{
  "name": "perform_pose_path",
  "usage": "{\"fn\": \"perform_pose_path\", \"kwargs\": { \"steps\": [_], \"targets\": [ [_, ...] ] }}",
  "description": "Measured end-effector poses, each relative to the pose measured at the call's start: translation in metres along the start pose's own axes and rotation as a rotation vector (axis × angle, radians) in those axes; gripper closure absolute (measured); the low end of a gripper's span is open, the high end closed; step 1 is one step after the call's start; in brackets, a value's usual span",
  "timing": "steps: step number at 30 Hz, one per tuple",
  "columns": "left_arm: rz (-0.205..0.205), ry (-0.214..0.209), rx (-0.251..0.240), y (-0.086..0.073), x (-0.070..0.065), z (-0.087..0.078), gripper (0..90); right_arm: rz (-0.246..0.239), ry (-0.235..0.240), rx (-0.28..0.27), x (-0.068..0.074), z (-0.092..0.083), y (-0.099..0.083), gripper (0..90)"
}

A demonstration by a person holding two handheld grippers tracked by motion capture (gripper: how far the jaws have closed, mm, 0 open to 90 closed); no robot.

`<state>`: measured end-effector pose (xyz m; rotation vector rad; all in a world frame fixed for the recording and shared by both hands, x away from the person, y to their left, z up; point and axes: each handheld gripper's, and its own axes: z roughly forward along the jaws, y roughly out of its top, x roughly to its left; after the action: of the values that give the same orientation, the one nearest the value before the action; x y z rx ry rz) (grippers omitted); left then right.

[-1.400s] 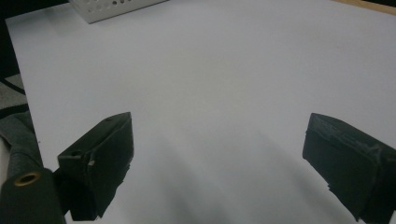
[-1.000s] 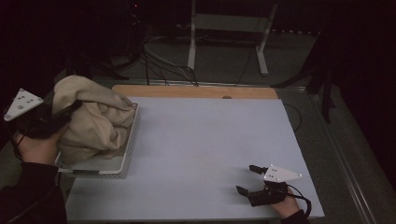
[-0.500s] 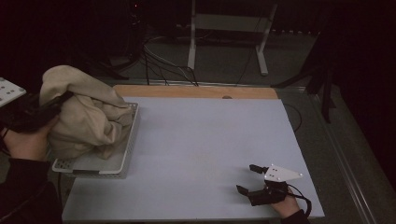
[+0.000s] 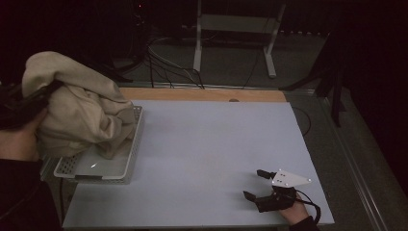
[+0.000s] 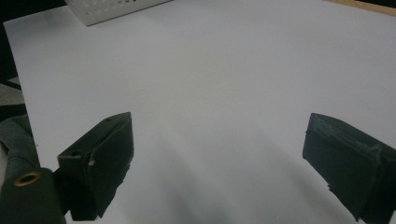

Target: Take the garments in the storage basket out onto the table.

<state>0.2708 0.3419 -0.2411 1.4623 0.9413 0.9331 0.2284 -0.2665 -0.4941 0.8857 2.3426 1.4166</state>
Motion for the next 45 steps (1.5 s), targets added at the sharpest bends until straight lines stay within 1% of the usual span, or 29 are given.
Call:
{"fn": "perform_pose_path", "kwargs": {
  "steps": [4,7,9,12,13,14,15,16,17,18,22,25,30,31,32,33,36,38,39,41,45],
  "targets": [
    [-0.035,-0.016,-0.039,0.009,0.003,-0.004,72.1,0.001,0.000,0.002,0.000,0.000,0.000,9.1],
    [-0.039,-0.016,-0.053,0.013,0.003,-0.006,72.2,0.000,-0.002,0.002,0.000,0.000,0.000,9.1],
    [-0.032,-0.012,-0.057,0.016,0.002,-0.007,72.3,0.002,-0.001,0.003,0.000,0.000,0.000,9.1],
    [-0.063,-0.028,-0.081,0.020,0.004,-0.008,72.5,0.002,-0.001,0.004,0.000,0.001,0.000,9.1],
    [-0.075,-0.041,-0.090,0.022,0.005,-0.009,72.6,0.002,-0.001,0.005,0.000,0.001,0.000,9.0],
    [-0.078,-0.039,-0.097,0.025,0.005,-0.010,72.6,0.002,-0.001,0.004,0.000,0.001,0.000,9.1],
    [-0.083,-0.049,-0.105,0.027,0.005,-0.010,72.7,0.002,-0.002,0.005,0.000,0.001,0.000,9.0],
    [-0.103,-0.065,-0.117,0.029,0.007,-0.011,72.7,0.001,-0.002,0.005,0.000,0.001,0.000,9.0],
    [-0.118,-0.067,-0.127,0.031,0.007,-0.012,72.9,0.000,-0.002,0.005,0.000,0.001,0.000,9.1],
    [-0.124,-0.074,-0.133,0.033,0.008,-0.012,72.9,0.000,-0.003,0.006,0.000,0.001,0.000,9.1],
    [-0.133,-0.073,-0.162,0.040,0.008,-0.015,73.0,0.001,-0.001,0.006,0.000,0.001,-0.001,9.1],
    [-0.150,-0.090,-0.189,0.046,0.008,-0.017,73.1,0.000,0.000,0.004,0.000,0.001,0.000,9.1],
    [-0.173,-0.139,-0.232,0.057,0.006,-0.018,73.2,-0.001,-0.002,0.004,0.000,0.001,-0.001,9.1],
    [-0.184,-0.151,-0.242,0.059,0.005,-0.018,73.2,-0.001,-0.001,0.005,0.000,0.001,-0.001,9.1],
    [-0.186,-0.165,-0.247,0.061,0.004,-0.017,73.2,-0.002,-0.002,0.005,0.000,0.001,-0.001,9.1],
    [-0.184,-0.166,-0.255,0.064,0.002,-0.017,73.2,-0.002,-0.002,0.006,0.000,0.001,-0.001,9.1],
    [-0.190,-0.196,-0.274,0.070,-0.002,-0.016,73.3,-0.002,-0.002,0.005,0.000,0.001,-0.001,9.1],
    [-0.201,-0.219,-0.290,0.074,-0.005,-0.013,73.3,-0.002,-0.002,0.006,0.000,0.001,-0.001,9.1],
    [-0.200,-0.230,-0.295,0.076,-0.007,-0.012,73.3,-0.003,-0.002,0.006,0.000,0.001,-0.001,9.1],
    [-0.211,-0.262,-0.313,0.078,-0.011,-0.009,73.3,-0.003,0.000,0.006,0.000,0.001,-0.001,9.1],
    [-0.221,-0.312,-0.328,0.085,-0.022,0.001,73.4,-0.003,-0.001,0.006,0.000,0.001,-0.001,9.1]
  ]
}}
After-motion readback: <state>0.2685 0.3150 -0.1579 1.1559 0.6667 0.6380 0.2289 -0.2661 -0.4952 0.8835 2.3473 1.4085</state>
